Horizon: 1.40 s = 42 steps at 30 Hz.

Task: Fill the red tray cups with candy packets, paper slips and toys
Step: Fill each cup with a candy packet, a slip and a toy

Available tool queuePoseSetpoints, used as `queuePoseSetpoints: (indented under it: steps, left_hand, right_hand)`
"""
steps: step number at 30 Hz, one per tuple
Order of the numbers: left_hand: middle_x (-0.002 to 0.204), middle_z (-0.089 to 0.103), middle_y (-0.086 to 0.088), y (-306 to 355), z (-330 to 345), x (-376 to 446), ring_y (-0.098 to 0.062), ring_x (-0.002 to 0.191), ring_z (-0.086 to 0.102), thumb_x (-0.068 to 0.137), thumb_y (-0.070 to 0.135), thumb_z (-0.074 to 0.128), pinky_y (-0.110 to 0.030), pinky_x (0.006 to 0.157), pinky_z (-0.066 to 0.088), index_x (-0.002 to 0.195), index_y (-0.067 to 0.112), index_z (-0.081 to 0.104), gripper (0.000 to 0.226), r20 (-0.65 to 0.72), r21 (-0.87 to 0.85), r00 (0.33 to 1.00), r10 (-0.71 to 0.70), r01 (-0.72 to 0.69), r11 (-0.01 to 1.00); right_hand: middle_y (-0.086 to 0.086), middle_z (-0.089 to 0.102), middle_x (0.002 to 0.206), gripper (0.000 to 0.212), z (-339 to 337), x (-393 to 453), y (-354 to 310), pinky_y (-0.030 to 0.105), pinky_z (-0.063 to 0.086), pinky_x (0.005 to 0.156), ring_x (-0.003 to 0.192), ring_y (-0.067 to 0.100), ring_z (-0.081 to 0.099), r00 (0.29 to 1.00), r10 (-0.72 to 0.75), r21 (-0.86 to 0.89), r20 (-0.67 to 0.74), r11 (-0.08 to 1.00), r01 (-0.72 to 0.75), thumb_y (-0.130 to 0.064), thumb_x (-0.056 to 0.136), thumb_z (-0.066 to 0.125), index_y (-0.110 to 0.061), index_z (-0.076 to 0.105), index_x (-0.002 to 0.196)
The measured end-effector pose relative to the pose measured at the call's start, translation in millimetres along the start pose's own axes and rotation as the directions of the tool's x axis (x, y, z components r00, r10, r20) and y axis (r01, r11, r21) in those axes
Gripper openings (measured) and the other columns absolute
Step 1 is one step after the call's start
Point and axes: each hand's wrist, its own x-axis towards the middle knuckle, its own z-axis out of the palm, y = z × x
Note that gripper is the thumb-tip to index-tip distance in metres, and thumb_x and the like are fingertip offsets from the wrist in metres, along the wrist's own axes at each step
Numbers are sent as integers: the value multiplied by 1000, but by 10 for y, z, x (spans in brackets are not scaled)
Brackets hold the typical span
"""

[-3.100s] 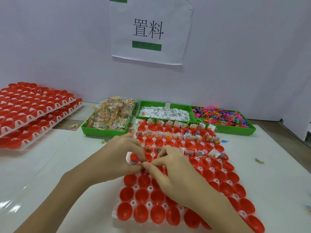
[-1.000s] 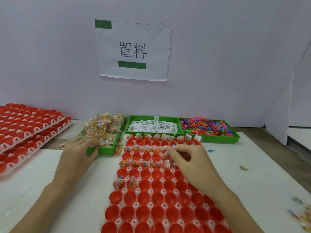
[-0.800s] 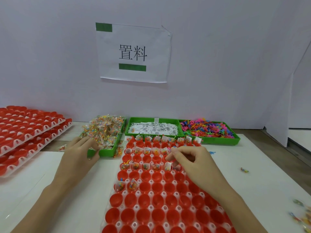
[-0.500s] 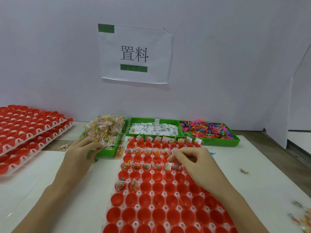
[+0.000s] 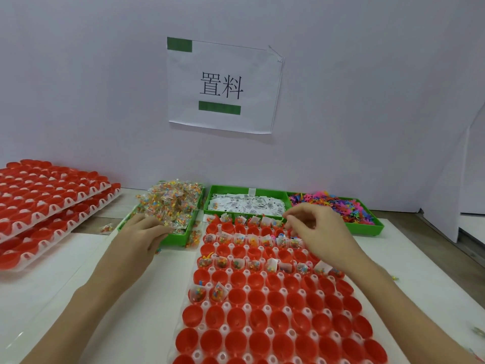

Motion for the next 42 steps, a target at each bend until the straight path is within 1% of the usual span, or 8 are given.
queuePoseSetpoints:
  steps: [9, 16, 22, 26, 30, 34, 39, 42]
  left_hand:
    - [91, 70, -5, 228, -48, 57, -27, 84, 61, 95, 14, 65, -37, 78, 52, 100, 4, 77, 16, -178, -14, 983, 53, -57, 998]
    - [92, 69, -4, 426, -21, 64, -28, 82, 61, 97, 14, 62, -45, 76, 55, 102, 4, 77, 19, -140, 17, 966, 217, -217, 976]
    - [94, 69, -4, 473, -71, 80, -27, 83, 61, 97, 13, 64, -40, 78, 54, 104, 2, 77, 17, -206, 17, 961, 185, -185, 983]
    - [91, 71, 3, 619, -124, 84, -14, 79, 65, 95, 11, 72, -27, 78, 53, 105, 9, 77, 12, -215, -211, 976, -17, -30, 977]
    - [89, 79, 6, 878, -227, 99, -10, 84, 75, 83, 15, 81, -19, 80, 58, 97, 21, 78, 16, 0, -712, 921, -389, 273, 647]
    - [87, 80, -9, 1122, -358, 126, -25, 81, 78, 80, 16, 82, -25, 77, 61, 91, 18, 80, 11, 240, -876, 906, -349, 357, 324]
    - [82, 79, -12, 1281, -417, 84, -25, 79, 77, 81, 22, 81, -20, 75, 58, 93, 19, 80, 13, 387, -854, 894, -224, 439, 279]
    - [87, 79, -13, 1344, -407, 54, -29, 82, 77, 81, 21, 84, -33, 80, 62, 97, 18, 80, 17, 438, -833, 883, -168, 469, 295]
  right_hand:
    - [10, 75, 115, 18, 184, 1123, 543, 29, 50, 93, 104, 22, 69, 992, 68, -395, 106, 918, -20, -9, 98, 65, -7, 76, 112]
    - [8, 78, 97, 13, 415, 1375, 689, 36, 58, 84, 84, 18, 70, 967, 110, -484, 230, 875, 16, -16, 86, 80, -7, 80, 95]
    - [7, 77, 100, 10, 438, 1387, 712, 27, 49, 76, 79, 13, 63, 979, 109, -409, 173, 912, -29, -12, 92, 74, -7, 80, 97]
    - [-1, 78, 95, 14, 264, 1231, 565, 21, 52, 72, 81, 9, 69, 979, 111, -169, 173, 982, -82, -23, 94, 73, -14, 80, 103]
    - [2, 80, 90, 14, 73, 764, 235, 16, 56, 69, 85, 13, 75, 969, 84, 273, 230, 951, -147, -16, 94, 72, -13, 77, 107]
    - [9, 80, 94, 20, -6, 145, -103, 21, 60, 76, 91, 21, 77, 965, 22, 502, 262, 851, -156, -9, 93, 71, -9, 74, 113]
    - [9, 79, 84, 7, 119, -507, -354, 30, 63, 68, 85, 22, 78, 981, 38, 571, 191, 809, -143, -9, 89, 76, -10, 77, 97]
    - [0, 79, 84, 5, 185, -669, -401, 29, 62, 68, 79, 15, 77, 992, -16, 506, 129, 861, -52, -16, 87, 79, -20, 81, 88]
